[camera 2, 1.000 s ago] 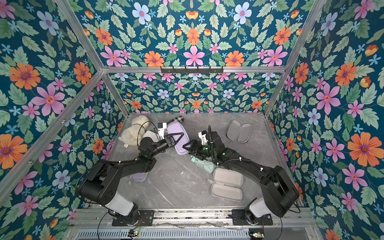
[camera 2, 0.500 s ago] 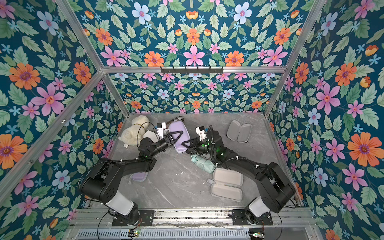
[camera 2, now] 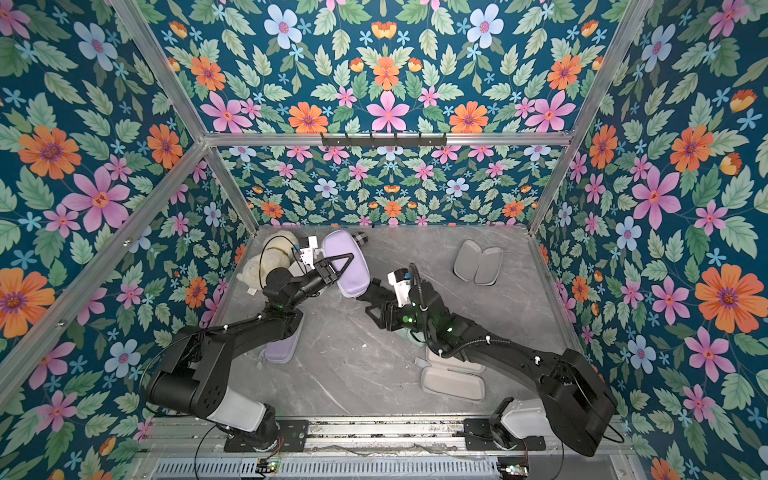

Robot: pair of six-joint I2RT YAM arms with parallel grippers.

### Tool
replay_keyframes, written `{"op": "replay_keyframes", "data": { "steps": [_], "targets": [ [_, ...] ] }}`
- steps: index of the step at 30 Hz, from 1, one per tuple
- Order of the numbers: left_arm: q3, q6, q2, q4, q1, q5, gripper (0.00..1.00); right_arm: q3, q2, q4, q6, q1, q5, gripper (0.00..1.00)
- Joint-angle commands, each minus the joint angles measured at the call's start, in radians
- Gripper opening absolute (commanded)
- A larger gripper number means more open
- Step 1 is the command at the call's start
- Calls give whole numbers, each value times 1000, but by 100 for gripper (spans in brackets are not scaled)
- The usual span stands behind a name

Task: Put umbrellas into zippered umbrella sleeves
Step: Zip the zipper on the umbrella sleeve.

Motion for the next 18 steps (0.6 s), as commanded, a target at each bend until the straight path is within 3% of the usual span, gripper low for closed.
{"op": "replay_keyframes", "data": {
  "steps": [1, 9, 18],
  "targets": [
    [14, 46, -17, 13, -3, -30, 17, 53, 43, -44, -319, 60, 266, 60],
    [19, 41, -18, 15, -29, -46, 16, 149, 155, 44, -368, 88, 311, 48],
    [16, 34, -8, 32, -36, -61, 16, 162, 184, 120, -290, 97, 299, 33]
  ]
}}
